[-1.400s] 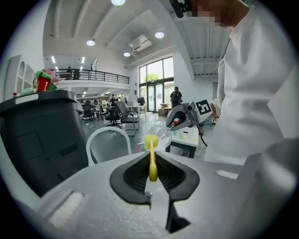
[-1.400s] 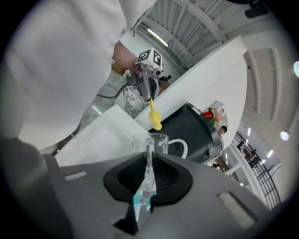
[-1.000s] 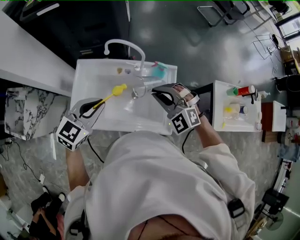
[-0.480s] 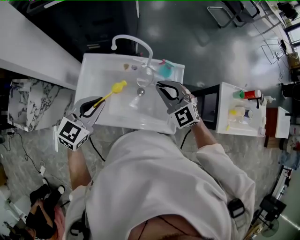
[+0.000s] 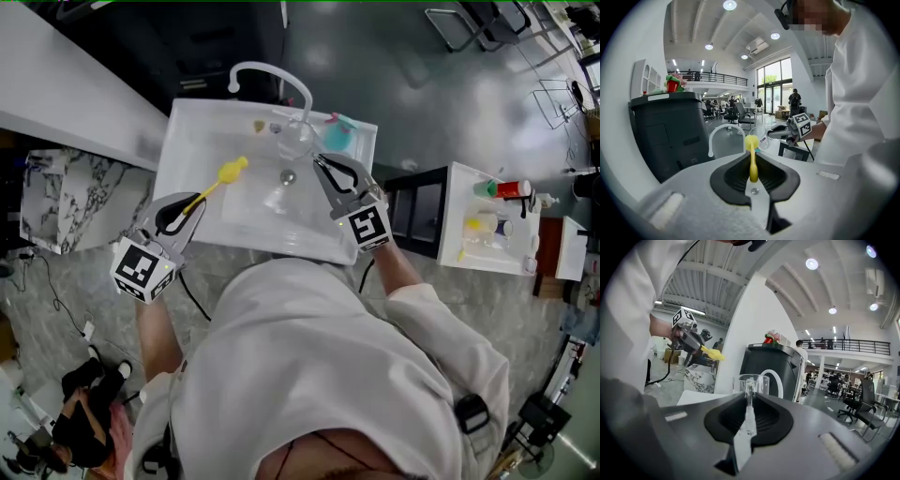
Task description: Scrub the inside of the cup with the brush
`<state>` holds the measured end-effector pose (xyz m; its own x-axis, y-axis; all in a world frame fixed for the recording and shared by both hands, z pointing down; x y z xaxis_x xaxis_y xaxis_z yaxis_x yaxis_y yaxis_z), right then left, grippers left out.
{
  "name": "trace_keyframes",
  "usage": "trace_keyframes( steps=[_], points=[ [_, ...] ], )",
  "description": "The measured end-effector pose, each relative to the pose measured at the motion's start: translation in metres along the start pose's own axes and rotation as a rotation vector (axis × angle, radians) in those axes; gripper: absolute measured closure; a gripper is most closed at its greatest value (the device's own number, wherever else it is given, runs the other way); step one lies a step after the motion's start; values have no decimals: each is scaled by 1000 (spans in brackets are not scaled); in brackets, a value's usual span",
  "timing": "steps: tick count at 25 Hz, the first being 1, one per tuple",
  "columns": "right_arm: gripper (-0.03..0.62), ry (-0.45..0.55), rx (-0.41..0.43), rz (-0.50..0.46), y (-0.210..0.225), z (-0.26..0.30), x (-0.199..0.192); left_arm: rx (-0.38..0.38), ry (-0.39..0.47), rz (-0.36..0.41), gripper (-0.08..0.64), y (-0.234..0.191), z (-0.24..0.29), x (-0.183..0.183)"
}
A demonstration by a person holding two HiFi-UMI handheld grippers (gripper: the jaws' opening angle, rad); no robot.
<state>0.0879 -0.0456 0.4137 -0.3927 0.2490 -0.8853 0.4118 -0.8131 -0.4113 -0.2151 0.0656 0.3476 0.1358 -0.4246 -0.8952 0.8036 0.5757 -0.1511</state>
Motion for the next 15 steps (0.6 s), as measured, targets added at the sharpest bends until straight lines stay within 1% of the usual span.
trace_keyframes(
  steps=[7, 15],
  points=[
    [568, -13, 4, 44, -11, 12, -27, 17, 3, -18, 520, 3, 0, -3],
    [568, -63, 42, 90, -27, 33, -72, 39, -17, -40, 520, 5, 5, -3]
  ],
)
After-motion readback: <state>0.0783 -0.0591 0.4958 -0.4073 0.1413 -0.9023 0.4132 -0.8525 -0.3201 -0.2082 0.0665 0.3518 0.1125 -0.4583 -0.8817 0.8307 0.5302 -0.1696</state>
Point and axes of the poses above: the fingertips, and each gripper's own axes: z forward along the fingers, y to its right, x out of its top, the point moved 9 cm from there along -z, backward along the fingers, and after that the axes turned 9 degrees about -z, right-handed, at the moved point
